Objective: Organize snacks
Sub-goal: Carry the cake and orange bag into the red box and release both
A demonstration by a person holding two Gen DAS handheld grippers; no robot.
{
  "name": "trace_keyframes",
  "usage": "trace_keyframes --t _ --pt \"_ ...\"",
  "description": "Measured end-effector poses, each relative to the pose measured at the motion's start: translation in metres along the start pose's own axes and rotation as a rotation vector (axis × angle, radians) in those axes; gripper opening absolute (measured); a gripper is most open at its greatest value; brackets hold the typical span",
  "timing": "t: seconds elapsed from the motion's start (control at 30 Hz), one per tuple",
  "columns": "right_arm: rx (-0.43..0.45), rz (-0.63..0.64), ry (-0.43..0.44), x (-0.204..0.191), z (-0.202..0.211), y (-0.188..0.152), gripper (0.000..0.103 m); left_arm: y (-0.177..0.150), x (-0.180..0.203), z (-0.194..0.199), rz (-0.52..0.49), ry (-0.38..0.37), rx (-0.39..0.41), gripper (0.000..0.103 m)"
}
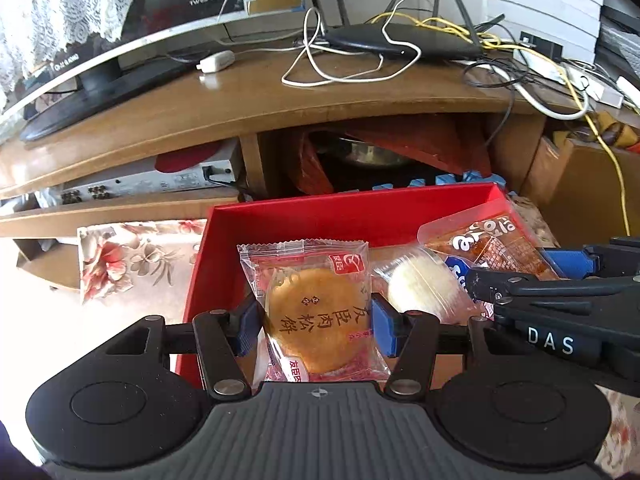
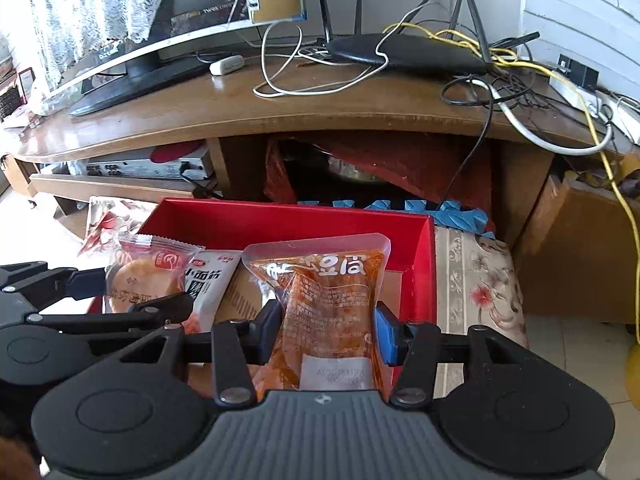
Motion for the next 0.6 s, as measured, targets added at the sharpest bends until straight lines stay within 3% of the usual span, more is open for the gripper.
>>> trace_keyframes --t 0.6 --pt "-0.049 0.000 -0.004 0.005 -0.043 -0.009 0.045 -0.013 0.004 -0.041 0.008 0.000 -0.085 0.063"
Point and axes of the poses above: each gripper's, at about its wrist camera, not at the fingertips, and z roughly against the way its jaws point, x to its right, y to its top, the point moved 9 cm from there along -z, roughly the way its jaws point, and after that the axes turned 10 degrees about -z, right-handed, at the moved point
